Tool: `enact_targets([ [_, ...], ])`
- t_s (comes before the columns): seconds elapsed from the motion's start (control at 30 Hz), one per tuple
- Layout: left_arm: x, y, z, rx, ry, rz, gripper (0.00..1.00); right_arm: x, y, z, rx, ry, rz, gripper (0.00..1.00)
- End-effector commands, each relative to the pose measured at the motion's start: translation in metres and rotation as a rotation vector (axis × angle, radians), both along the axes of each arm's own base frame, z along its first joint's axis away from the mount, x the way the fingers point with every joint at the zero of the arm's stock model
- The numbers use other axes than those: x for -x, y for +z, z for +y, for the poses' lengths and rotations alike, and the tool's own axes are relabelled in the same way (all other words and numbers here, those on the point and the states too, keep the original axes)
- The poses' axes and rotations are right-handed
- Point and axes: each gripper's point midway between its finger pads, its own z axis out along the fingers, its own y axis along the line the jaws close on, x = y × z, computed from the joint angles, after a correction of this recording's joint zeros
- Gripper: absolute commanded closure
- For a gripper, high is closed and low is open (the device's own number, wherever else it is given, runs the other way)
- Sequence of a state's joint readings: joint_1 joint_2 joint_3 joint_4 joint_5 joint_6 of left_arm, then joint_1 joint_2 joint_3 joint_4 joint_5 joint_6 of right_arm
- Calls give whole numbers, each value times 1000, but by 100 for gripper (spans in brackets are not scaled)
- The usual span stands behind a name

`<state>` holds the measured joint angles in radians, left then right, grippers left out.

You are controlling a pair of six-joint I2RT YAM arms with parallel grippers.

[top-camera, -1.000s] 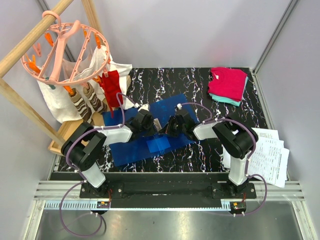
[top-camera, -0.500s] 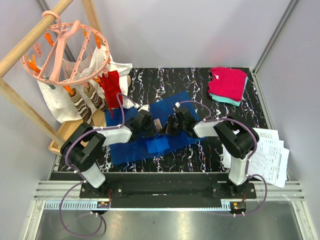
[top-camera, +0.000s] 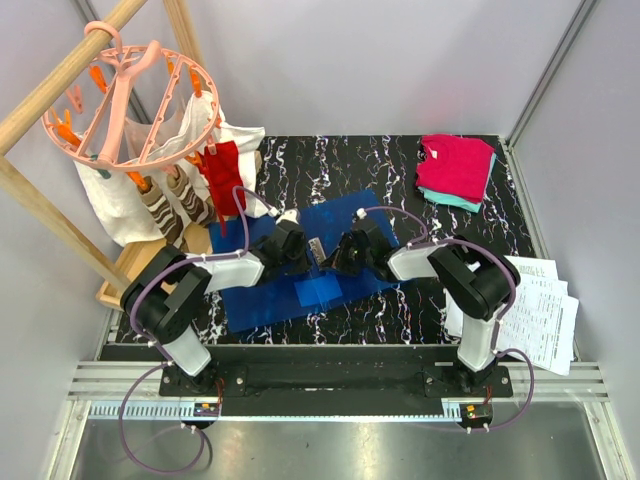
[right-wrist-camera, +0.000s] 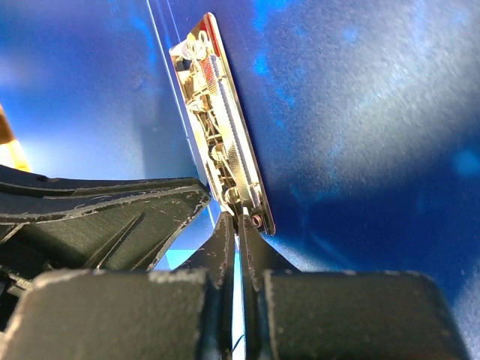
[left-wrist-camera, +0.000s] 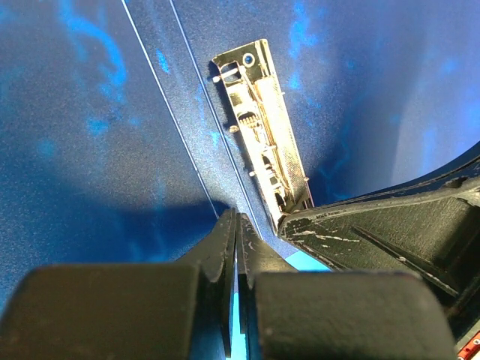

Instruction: Put the files into the folder

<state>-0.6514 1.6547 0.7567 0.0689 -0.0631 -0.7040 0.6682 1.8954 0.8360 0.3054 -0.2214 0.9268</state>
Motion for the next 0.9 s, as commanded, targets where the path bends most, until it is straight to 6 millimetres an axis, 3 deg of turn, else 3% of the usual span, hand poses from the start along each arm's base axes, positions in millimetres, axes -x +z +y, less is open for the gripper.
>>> enact_targets([
  [0.0,59,-57,56,-240,-12,228,100,65,-117,-109,496,-75,219,100],
  [0.07,60,-58,57,-237,-13,229,100,51,-90,-83,380,-26,150,100],
  [0.1,60,-59,56,-233,-16,228,100,34,-63,-64,311,-15,90,100],
  [0.13,60,-59,55,-230,-20,229,100,30,-46,-48,239,27,68,100],
  [0.2,62,-62,54,-235,-29,237,100,11,-3,-23,123,24,3,100],
  [0.3,65,-63,54,-235,-35,243,100,-4,42,3,-36,25,-29,100],
  [0.43,65,-59,54,-237,-45,227,100,-12,70,16,-158,9,-39,100],
  [0.57,64,-47,48,-210,-68,211,100,-8,51,6,-101,-12,-10,100],
  [0.7,54,-18,25,-103,-89,164,100,15,12,-10,-63,-24,65,100],
  [0.73,52,-8,14,-52,-94,169,100,17,11,-9,-81,-20,60,100],
  [0.83,48,-10,6,-49,-81,174,100,26,-3,-16,-54,-19,83,100],
  [0.87,49,-20,7,-68,-71,196,100,28,-6,-19,-40,-22,84,100],
])
